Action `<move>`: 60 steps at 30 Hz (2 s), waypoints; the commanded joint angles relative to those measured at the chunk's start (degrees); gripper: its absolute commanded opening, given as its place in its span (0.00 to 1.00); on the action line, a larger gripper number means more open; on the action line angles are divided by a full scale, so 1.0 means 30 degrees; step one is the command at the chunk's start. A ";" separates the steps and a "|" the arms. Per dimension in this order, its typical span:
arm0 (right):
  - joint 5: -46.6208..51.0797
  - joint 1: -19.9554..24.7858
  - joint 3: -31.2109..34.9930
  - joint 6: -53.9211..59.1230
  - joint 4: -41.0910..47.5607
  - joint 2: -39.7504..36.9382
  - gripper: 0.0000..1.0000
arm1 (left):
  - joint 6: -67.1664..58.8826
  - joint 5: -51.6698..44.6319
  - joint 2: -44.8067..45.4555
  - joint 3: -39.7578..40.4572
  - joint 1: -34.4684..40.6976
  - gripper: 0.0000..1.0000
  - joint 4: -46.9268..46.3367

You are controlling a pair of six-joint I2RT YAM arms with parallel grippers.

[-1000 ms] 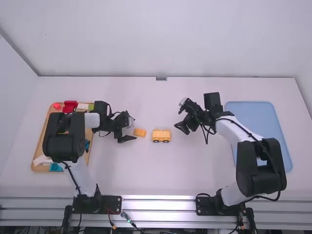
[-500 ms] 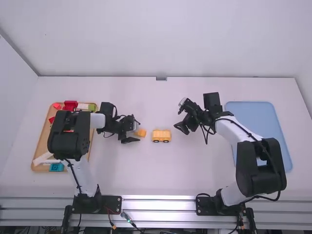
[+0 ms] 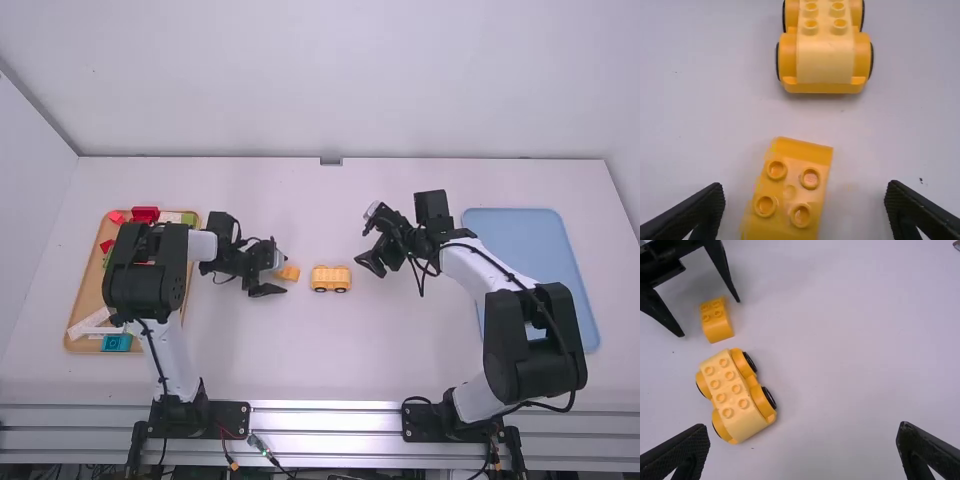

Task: Assemble lego blocks to make yellow taxi

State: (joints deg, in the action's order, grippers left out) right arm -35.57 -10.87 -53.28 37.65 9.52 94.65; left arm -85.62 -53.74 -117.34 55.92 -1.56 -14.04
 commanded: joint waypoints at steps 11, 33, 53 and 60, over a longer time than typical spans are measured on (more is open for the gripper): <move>-0.0124 -0.0015 -0.0109 -0.0117 0.0146 -0.0124 0.99 | -0.0823 -0.0175 -0.0627 0.0488 -0.0189 0.43 -0.0182; -0.0182 -0.0015 -0.0117 -0.0124 0.0474 -0.0124 0.99 | -0.0831 -0.0801 -0.0627 -0.0328 -0.0124 0.36 0.0430; -0.0124 -0.0080 -0.0109 0.0627 -0.0947 -0.0124 0.99 | -0.0911 -0.0758 0.0525 0.1923 -0.0262 0.29 -0.3985; -0.2412 -0.0947 0.0255 0.5166 0.0787 0.0656 1.00 | -0.0911 -0.1399 0.1668 0.2623 0.0029 0.28 -0.5668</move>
State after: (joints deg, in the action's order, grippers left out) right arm -37.63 -12.69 -53.21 45.74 12.03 94.89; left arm -87.55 -54.68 -114.76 63.24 -1.91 -30.46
